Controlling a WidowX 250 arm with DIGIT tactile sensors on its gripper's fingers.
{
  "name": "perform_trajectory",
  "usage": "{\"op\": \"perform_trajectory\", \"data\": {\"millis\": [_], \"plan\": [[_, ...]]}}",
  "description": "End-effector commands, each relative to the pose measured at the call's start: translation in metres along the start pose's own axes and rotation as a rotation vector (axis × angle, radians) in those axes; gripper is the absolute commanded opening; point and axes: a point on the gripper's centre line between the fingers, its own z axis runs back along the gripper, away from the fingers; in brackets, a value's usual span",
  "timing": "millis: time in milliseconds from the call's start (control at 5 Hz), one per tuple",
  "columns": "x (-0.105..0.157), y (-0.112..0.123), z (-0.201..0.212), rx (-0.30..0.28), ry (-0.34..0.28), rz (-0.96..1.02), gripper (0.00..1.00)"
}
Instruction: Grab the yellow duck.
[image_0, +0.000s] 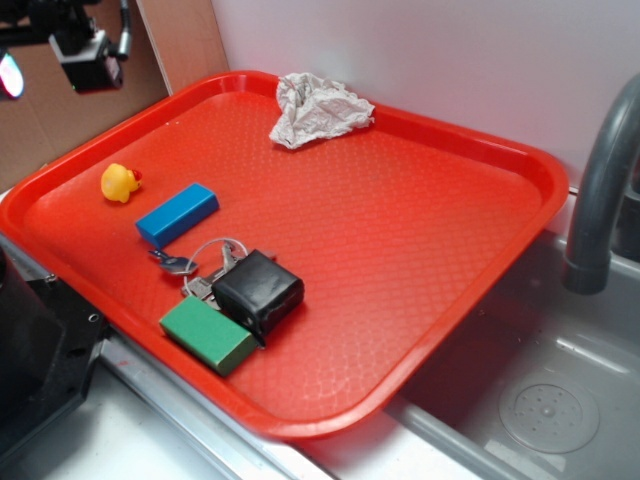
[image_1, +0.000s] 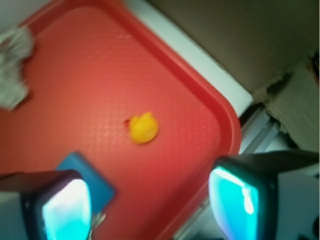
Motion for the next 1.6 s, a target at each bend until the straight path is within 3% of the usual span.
{"op": "perform_trajectory", "data": {"millis": [0,600,800,1000,1200,1400], "plan": [[0.019,0.009,-0.055,-0.033,-0.038,0.096,1.0],[0.011,0.009,-0.103,0.035,-0.008,0.057,1.0],[0.011,0.008,-0.104,0.043,0.002,0.058,0.0],[0.01,0.006,-0.077,0.015,-0.012,-0.036,0.0],[0.018,-0.014,-0.027,0.001,-0.077,-0.271,0.0],[0.012,-0.03,0.025,-0.031,-0.073,-0.425,0.0]]}}
